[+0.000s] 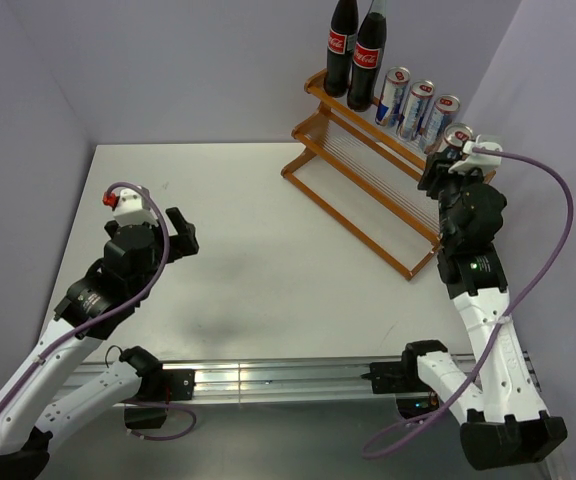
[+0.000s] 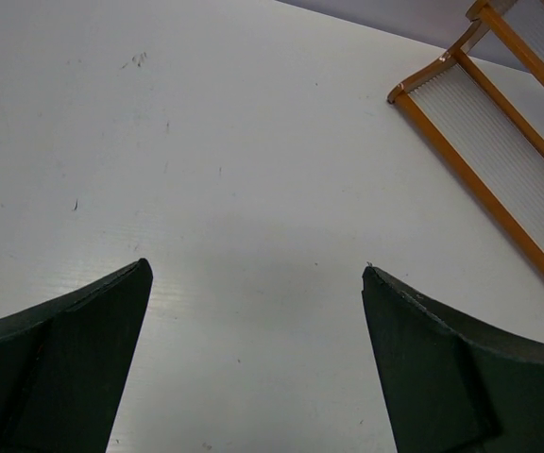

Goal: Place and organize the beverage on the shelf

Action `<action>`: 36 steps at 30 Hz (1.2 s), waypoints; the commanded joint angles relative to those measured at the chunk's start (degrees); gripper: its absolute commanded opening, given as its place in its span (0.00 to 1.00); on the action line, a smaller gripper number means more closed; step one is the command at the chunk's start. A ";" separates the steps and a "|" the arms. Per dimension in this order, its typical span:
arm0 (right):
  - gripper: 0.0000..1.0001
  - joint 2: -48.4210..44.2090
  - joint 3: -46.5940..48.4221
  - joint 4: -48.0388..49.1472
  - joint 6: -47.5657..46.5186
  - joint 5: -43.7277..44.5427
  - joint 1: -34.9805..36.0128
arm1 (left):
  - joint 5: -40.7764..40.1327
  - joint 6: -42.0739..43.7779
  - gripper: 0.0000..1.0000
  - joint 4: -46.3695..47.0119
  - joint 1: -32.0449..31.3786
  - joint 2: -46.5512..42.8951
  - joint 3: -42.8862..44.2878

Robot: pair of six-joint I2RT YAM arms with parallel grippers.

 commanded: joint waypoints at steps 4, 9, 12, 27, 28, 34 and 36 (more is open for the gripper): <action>0.00 3.68 6.08 10.19 0.72 -9.46 -9.81 | 2.24 1.85 1.00 2.47 0.29 -0.58 -0.34; 0.00 7.28 7.93 11.07 0.45 -12.90 -15.43 | 3.73 2.20 1.00 2.82 1.16 -0.49 -0.43; 0.00 9.30 9.68 9.85 0.37 -14.40 -16.76 | 5.31 2.82 0.99 3.00 1.78 -0.76 -0.43; 0.00 15.02 9.86 10.64 0.98 -16.24 -19.93 | 7.34 3.79 1.00 4.05 2.22 -1.02 -1.05; 0.00 15.28 9.86 10.46 1.24 -16.42 -19.93 | 7.43 3.79 0.99 3.96 2.22 -0.93 -1.05; 0.02 16.43 9.51 9.14 2.21 -15.20 -20.02 | 7.78 3.61 1.00 3.79 2.75 -0.14 -0.87; 0.05 16.52 9.42 9.14 2.83 -14.49 -20.02 | 8.13 3.70 0.99 3.79 2.92 -0.06 -0.87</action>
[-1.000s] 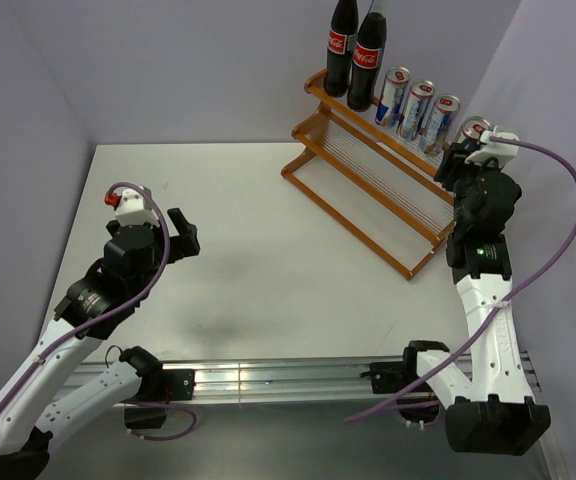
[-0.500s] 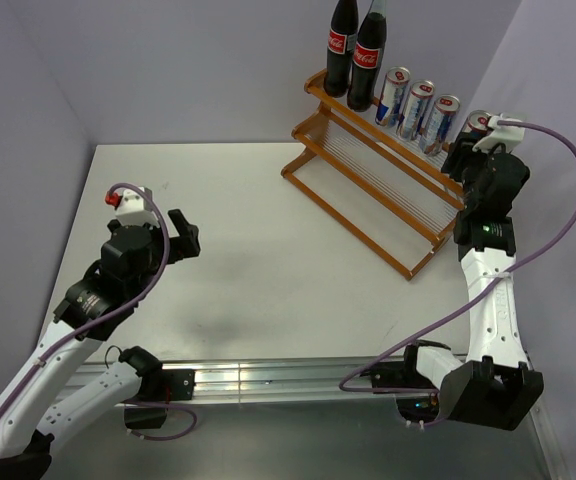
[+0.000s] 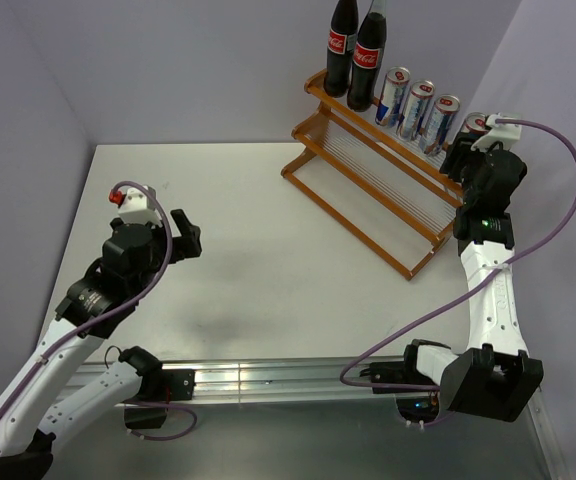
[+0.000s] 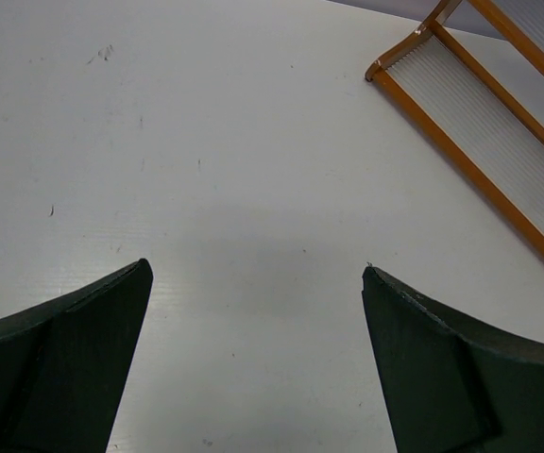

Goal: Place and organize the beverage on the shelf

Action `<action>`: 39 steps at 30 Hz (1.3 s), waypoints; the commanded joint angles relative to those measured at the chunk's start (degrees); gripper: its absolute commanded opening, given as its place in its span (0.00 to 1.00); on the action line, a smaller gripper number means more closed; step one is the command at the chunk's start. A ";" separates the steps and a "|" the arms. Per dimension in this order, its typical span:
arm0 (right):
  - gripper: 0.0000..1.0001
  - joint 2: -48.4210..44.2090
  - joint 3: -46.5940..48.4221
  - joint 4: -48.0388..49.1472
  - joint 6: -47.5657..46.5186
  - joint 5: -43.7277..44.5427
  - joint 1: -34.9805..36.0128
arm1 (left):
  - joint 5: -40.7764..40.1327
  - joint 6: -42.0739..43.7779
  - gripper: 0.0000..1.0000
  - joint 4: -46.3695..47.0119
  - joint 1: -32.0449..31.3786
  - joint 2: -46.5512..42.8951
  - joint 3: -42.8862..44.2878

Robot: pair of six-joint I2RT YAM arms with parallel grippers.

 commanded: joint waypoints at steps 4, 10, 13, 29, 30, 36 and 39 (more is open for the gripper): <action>0.13 0.15 2.89 6.45 1.65 0.72 -0.43 | 1.53 0.97 1.00 2.46 0.61 0.14 -0.04; 0.32 0.59 3.50 5.66 3.39 0.81 -0.43 | 1.97 1.14 1.00 2.46 0.87 0.23 -0.13; 0.45 0.59 3.59 5.31 3.76 1.34 -0.43 | 2.41 1.32 0.99 2.54 0.87 0.14 -0.13; 1.00 -0.82 4.65 3.29 5.87 3.80 -0.35 | 3.81 1.58 1.00 2.63 2.98 0.49 -0.04; 1.00 -0.99 4.65 3.03 5.96 3.80 -0.35 | 3.99 1.50 0.99 2.54 3.24 0.67 0.05; 1.00 -6.08 4.56 -0.13 6.40 4.41 -0.17 | 4.17 0.97 1.00 2.37 5.88 1.20 0.31; 1.00 -9.41 4.21 -2.33 5.43 7.13 0.62 | 3.90 0.79 1.00 2.37 7.02 1.20 0.40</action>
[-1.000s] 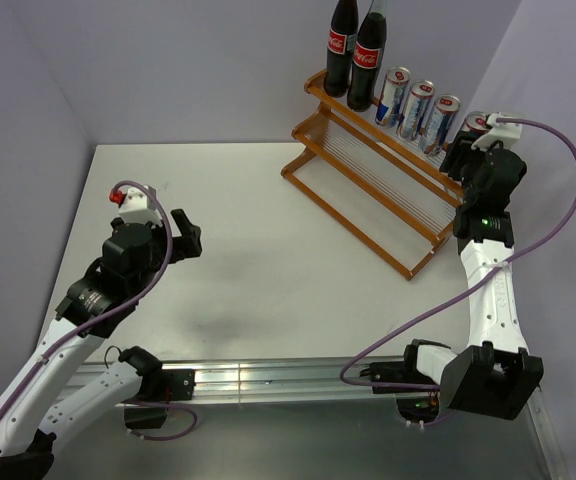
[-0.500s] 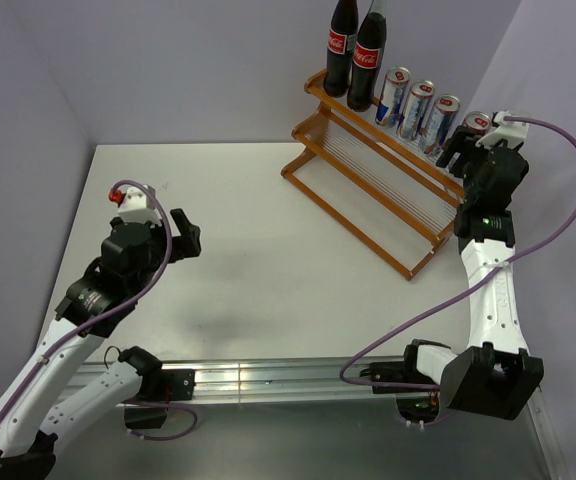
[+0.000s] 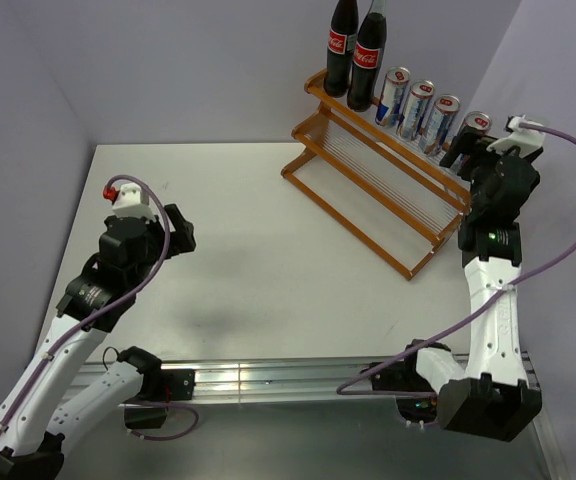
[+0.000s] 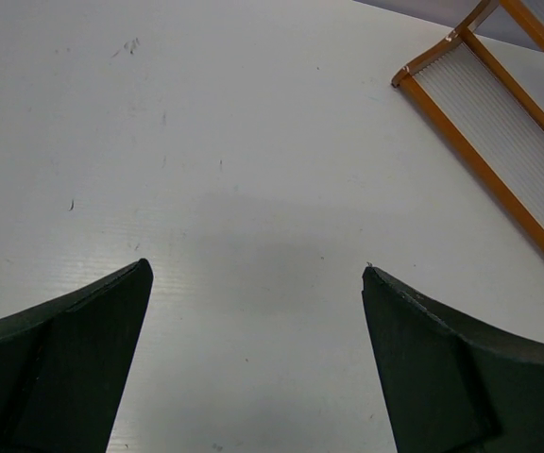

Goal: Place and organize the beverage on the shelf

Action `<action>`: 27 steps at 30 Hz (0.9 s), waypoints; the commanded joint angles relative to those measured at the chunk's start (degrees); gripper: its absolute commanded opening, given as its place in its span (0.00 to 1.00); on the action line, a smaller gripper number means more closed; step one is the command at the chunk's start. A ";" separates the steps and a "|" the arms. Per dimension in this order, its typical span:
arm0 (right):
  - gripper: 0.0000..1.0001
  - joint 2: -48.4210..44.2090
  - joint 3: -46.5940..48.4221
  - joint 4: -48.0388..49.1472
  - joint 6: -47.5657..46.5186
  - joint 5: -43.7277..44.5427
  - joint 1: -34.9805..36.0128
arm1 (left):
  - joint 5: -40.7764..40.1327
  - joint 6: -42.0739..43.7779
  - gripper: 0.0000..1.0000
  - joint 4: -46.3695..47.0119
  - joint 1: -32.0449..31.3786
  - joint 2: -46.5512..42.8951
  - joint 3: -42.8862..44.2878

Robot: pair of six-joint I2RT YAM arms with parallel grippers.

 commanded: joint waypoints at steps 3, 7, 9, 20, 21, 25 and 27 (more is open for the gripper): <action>1.00 -8.01 2.39 -2.27 -2.75 7.62 3.51 | -0.05 0.14 1.00 2.00 2.28 -0.47 0.51; 1.00 -10.75 3.70 -6.22 -6.97 13.00 11.59 | -0.84 -0.21 1.00 2.17 3.95 -0.29 0.68; 1.00 -11.37 4.59 -9.99 -5.14 13.62 16.69 | -1.81 -0.39 1.00 2.00 4.66 0.06 1.04; 1.00 -15.23 2.48 -21.34 -1.26 8.60 28.65 | -1.02 1.54 1.00 3.58 11.42 3.66 3.58; 1.00 -15.41 2.31 -23.27 -0.92 9.31 29.70 | -1.37 1.54 1.00 3.14 11.69 4.88 3.85; 1.00 -16.38 1.25 -28.11 4.34 11.60 34.89 | -3.39 2.59 1.00 1.38 11.95 7.44 6.30; 1.00 -17.43 0.11 -30.48 5.32 9.59 35.51 | -4.09 3.73 0.99 0.77 11.95 7.88 7.10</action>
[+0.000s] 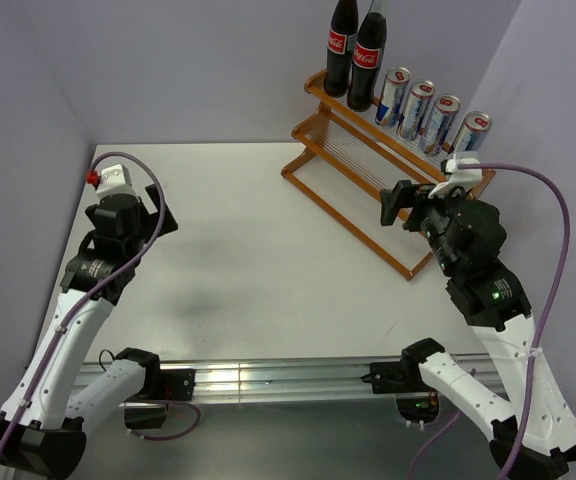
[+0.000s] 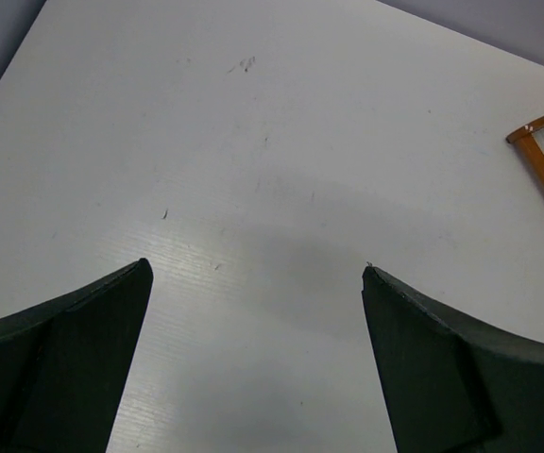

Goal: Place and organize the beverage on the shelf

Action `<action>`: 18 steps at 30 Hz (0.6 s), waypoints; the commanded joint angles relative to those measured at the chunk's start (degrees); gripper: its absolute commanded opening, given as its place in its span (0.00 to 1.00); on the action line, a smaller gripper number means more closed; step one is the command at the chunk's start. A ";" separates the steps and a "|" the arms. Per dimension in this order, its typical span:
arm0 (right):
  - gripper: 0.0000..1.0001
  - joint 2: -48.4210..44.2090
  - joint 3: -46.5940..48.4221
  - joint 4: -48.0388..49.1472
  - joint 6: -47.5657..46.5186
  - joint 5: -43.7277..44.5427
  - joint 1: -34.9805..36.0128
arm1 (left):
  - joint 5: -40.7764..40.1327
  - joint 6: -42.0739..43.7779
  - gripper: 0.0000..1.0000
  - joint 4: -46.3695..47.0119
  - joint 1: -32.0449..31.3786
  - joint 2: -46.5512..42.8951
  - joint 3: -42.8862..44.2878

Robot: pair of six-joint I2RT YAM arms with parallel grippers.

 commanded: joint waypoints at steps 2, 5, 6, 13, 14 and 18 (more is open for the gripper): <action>1.00 -3.35 -3.48 -6.08 5.92 0.29 1.92 | -4.25 2.98 1.00 -1.38 0.26 0.47 5.44; 1.00 -6.95 -6.65 -8.45 6.37 -0.24 1.92 | -6.37 2.80 1.00 -5.24 0.17 1.00 8.51; 1.00 -7.93 -7.26 -10.37 6.46 0.46 1.92 | -5.94 2.45 0.99 -6.04 0.09 0.92 8.96; 1.00 -16.20 -8.77 -17.06 5.50 5.48 2.71 | -3.38 2.01 1.00 -13.42 0.00 -1.81 12.56; 1.00 -16.72 -8.50 -18.03 5.66 5.65 2.80 | -2.86 2.10 1.00 -14.21 0.00 -2.07 12.92; 1.00 -16.47 -7.18 -23.03 5.93 6.96 2.80 | -0.66 2.19 1.00 -18.34 -0.44 -4.27 14.15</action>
